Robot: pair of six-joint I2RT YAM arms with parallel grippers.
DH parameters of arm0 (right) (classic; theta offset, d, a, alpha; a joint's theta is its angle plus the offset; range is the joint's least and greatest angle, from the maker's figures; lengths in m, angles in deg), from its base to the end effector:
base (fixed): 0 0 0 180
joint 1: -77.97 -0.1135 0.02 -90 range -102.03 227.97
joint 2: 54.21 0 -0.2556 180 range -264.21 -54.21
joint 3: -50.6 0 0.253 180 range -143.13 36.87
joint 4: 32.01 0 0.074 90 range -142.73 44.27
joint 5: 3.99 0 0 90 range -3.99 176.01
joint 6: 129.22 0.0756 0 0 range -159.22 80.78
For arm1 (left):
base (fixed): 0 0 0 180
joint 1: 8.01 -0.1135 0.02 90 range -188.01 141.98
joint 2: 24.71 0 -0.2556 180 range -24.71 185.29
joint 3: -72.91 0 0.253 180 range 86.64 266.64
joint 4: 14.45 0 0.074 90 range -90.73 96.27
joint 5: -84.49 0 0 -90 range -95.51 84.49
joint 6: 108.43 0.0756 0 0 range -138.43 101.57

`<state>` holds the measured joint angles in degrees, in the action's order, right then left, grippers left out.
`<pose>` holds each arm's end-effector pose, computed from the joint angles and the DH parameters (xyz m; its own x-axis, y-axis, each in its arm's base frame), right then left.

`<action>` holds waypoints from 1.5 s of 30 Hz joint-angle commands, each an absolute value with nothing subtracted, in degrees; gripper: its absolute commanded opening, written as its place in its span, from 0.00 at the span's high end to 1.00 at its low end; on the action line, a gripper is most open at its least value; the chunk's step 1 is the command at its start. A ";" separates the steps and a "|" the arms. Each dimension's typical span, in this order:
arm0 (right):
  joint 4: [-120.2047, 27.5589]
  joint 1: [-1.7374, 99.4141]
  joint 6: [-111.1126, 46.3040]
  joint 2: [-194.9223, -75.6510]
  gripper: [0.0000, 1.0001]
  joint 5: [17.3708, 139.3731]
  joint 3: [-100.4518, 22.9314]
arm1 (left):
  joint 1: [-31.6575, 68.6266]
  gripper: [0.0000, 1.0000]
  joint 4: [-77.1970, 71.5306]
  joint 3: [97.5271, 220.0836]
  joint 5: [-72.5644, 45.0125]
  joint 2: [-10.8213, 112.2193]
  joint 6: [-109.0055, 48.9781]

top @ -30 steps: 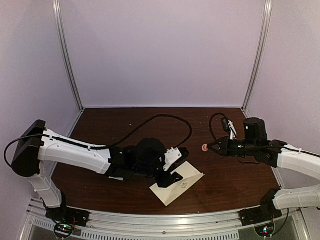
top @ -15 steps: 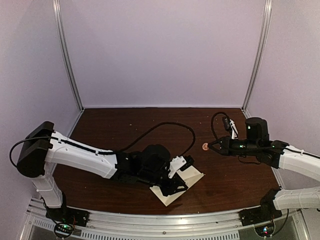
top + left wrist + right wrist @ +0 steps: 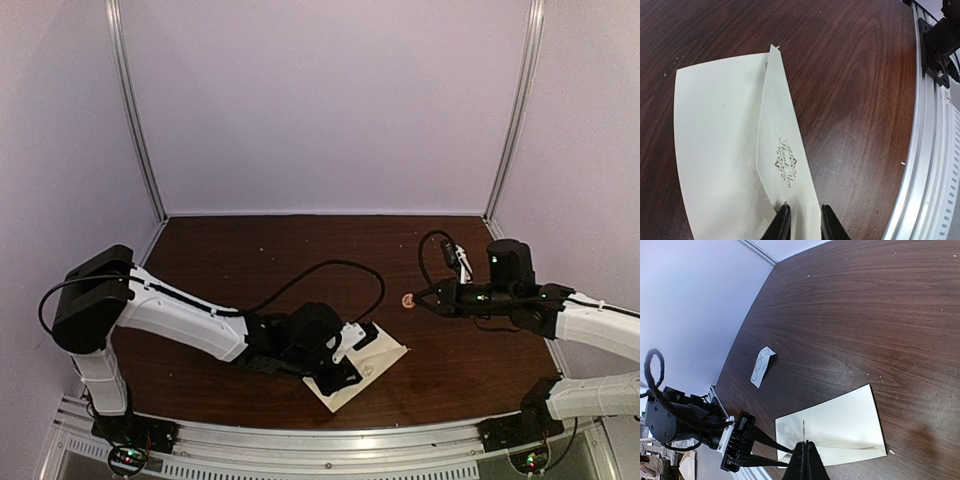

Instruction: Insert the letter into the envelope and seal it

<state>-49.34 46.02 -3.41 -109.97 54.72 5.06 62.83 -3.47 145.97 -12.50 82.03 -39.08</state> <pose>0.1897 0.1646 0.2158 -0.8115 0.0832 -0.5785 -0.4540 0.5336 0.7136 0.1259 -0.3905 0.1132 -0.5565 0.5353 -0.6354 0.8226 0.4625 -0.3309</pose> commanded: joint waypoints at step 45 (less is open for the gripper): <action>-15.29 30.94 5.02 -144.44 1.00 50.78 7.35 | 61.50 0.89 -5.56 140.78 -10.34 84.55 -34.64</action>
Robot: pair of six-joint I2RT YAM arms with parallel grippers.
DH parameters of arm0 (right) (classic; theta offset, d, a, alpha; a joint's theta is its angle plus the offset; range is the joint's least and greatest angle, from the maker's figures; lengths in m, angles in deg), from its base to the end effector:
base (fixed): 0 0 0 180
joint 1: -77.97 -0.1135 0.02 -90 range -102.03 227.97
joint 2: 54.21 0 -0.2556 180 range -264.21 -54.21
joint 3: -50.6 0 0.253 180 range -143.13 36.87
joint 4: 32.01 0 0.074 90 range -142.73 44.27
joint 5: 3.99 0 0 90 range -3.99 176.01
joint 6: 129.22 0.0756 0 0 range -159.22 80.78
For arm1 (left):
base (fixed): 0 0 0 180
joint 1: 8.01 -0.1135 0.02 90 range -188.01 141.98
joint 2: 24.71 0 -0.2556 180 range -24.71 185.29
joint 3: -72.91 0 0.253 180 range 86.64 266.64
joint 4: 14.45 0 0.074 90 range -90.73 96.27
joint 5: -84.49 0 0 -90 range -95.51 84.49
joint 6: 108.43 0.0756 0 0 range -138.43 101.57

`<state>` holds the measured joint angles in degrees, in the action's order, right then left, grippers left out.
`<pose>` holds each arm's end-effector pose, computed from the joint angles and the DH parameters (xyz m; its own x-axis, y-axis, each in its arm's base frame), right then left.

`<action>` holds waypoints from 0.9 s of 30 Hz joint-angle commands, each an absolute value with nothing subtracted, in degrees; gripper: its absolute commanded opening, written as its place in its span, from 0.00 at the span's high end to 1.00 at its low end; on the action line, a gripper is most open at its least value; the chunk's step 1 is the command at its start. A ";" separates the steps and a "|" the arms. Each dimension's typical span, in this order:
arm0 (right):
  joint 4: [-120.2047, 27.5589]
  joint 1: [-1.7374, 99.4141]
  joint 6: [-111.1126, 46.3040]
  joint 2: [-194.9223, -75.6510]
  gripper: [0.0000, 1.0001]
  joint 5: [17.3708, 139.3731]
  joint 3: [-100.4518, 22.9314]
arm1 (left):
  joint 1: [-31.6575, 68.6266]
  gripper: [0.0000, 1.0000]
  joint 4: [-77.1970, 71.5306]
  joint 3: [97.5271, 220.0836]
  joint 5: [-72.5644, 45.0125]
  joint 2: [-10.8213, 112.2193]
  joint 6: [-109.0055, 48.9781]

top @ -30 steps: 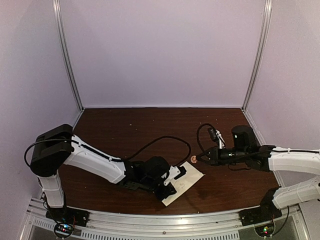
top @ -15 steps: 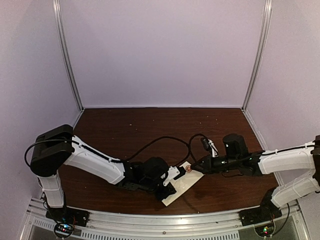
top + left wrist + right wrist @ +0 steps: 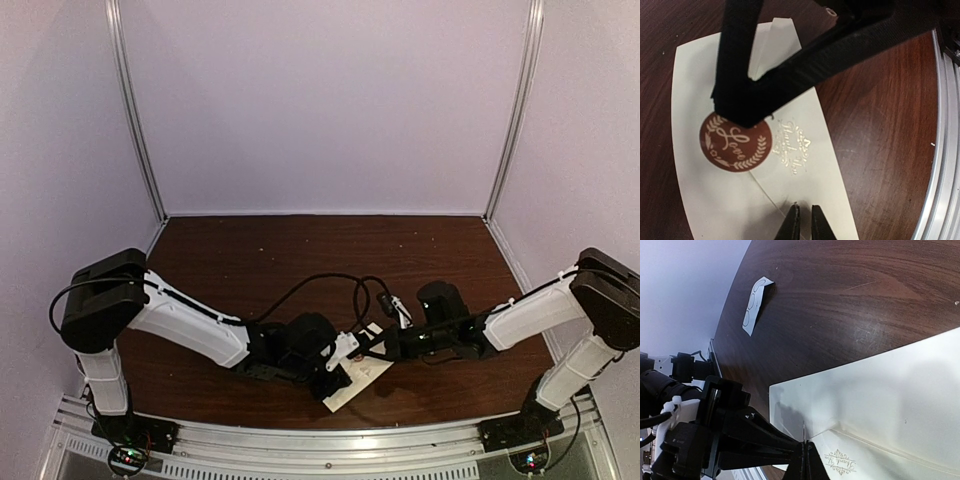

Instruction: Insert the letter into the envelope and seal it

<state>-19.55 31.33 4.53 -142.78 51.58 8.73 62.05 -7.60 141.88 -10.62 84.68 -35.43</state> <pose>0.1748 0.2474 0.1082 -0.9157 -0.1389 -0.3772 -0.3979 0.4465 0.8015 0.1297 -0.3772 0.0809 -0.5193 0.5776 -0.6298 0.8419 0.4724 -0.2610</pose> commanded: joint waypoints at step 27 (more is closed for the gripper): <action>-15.54 32.54 7.89 -131.66 1.00 54.62 14.61 | 59.66 0.90 -10.60 136.39 -14.29 81.91 -38.03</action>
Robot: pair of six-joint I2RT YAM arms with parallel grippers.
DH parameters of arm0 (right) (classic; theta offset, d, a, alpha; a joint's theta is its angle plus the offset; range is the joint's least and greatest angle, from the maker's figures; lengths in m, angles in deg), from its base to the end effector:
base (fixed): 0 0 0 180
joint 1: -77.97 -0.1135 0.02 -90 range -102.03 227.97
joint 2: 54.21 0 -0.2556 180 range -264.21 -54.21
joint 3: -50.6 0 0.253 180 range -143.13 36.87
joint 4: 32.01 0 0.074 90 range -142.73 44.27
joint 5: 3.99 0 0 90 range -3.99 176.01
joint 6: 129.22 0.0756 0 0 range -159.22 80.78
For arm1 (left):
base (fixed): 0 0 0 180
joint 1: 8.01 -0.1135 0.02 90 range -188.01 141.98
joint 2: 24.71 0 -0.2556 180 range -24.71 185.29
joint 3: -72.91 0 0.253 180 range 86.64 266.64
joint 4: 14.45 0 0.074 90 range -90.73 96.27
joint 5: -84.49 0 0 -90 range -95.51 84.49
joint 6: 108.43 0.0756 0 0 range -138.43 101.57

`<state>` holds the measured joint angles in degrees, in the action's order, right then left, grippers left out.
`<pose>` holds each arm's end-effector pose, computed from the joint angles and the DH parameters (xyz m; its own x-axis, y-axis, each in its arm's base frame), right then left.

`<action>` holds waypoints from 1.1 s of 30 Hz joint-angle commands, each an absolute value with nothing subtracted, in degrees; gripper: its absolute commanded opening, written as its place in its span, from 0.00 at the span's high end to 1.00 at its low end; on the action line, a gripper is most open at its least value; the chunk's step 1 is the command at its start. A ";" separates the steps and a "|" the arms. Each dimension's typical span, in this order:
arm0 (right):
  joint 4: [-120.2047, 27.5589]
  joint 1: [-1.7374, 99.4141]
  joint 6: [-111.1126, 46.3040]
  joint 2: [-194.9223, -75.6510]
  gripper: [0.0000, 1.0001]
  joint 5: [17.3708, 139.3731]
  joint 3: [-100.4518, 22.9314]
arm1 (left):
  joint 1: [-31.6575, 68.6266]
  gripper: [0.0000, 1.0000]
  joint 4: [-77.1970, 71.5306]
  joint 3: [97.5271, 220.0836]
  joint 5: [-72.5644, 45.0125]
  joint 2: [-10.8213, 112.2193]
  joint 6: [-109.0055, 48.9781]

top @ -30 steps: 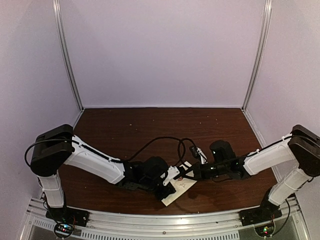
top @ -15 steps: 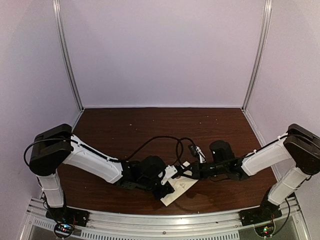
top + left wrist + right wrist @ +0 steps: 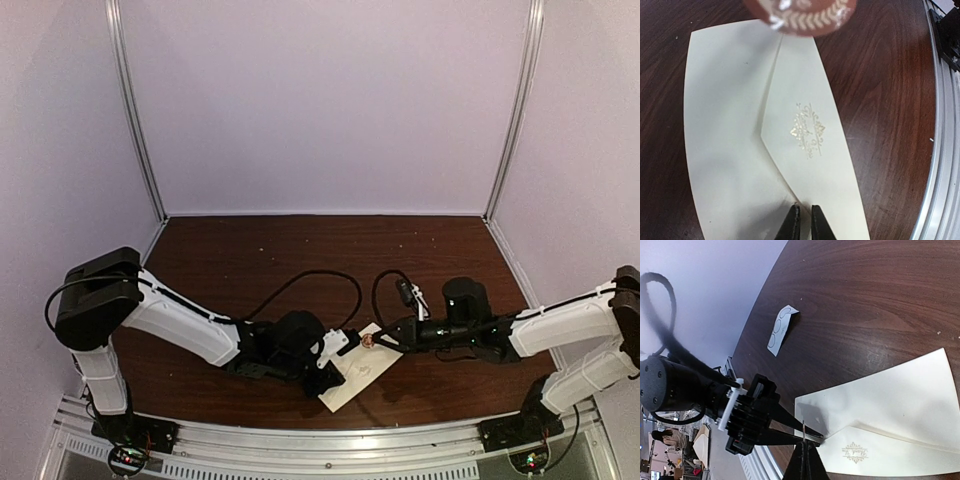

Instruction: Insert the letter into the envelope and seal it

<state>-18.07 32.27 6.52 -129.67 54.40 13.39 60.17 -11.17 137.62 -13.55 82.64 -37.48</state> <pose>0.1676 0.2285 0.1473 -0.8761 -0.0245 -0.4815 -0.4523 0.3875 0.8033 0.1336 -0.3622 0.0792 -0.5642 0.5397 -0.6248 0.8159 0.4802 -0.3220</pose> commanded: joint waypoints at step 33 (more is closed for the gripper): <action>-1.67 31.56 9.91 -149.03 1.00 49.91 12.15 | 59.66 0.90 -9.68 136.77 -13.53 82.05 -37.68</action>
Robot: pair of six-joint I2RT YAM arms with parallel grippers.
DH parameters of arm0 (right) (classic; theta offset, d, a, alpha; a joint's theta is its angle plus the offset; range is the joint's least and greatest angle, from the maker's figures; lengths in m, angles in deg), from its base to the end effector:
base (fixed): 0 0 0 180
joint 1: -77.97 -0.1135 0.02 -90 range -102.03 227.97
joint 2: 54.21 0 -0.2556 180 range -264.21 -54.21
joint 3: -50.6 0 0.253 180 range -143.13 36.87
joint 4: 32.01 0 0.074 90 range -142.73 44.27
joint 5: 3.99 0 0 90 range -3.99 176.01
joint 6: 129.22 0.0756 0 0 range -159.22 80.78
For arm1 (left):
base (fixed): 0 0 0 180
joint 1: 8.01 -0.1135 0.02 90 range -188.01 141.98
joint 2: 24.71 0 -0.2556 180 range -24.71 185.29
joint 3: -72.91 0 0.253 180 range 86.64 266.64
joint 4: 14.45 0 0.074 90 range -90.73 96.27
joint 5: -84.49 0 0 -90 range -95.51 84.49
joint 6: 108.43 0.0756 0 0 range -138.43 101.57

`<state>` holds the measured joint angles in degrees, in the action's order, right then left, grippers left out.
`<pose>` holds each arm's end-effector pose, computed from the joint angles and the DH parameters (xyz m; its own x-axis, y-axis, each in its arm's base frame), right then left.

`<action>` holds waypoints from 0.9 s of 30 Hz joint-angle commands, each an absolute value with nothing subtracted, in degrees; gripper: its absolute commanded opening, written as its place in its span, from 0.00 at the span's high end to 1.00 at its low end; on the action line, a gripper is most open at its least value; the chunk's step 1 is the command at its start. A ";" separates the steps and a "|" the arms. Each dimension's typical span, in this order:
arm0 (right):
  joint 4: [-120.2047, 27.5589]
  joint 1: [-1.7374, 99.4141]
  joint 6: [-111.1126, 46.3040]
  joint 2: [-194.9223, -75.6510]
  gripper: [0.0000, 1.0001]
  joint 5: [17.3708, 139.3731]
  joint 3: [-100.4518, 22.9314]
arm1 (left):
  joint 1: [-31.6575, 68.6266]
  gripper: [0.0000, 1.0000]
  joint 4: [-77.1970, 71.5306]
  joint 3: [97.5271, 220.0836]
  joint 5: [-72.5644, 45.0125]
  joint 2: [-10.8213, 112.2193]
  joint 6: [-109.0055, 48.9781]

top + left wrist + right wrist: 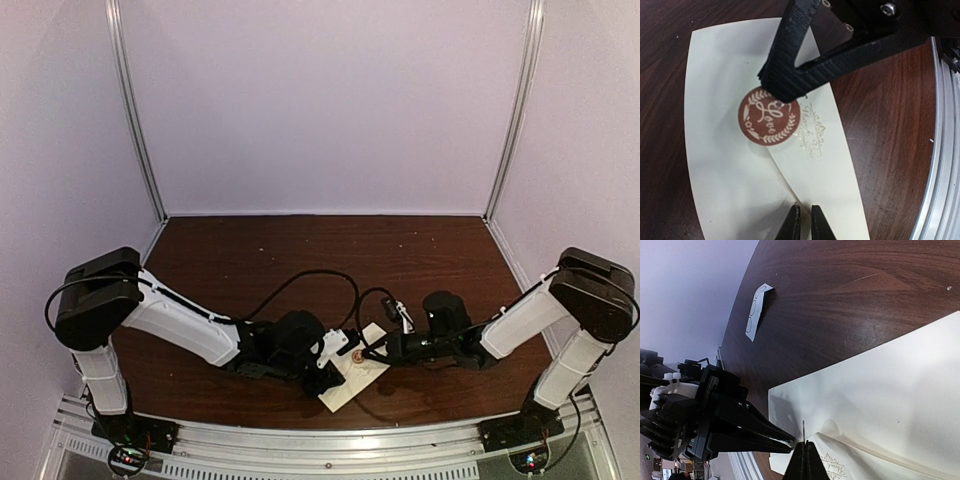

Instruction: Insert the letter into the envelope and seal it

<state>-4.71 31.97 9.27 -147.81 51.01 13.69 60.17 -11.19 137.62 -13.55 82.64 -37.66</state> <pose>0.1726 0.2412 0.0905 -0.9272 -0.0771 -0.3667 -0.3653 0.4032 0.8390 0.1336 -0.3622 0.0792 -0.5667 0.5380 -0.6240 0.8142 0.4818 -0.3240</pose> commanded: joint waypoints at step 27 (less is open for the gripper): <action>-0.65 31.26 9.70 -155.29 1.00 51.26 11.12 | 59.66 0.91 -9.01 137.19 -13.25 81.81 -37.36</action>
<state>-1.70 31.64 10.12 -154.61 50.16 11.99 60.17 -11.14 137.62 -13.48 82.64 -37.64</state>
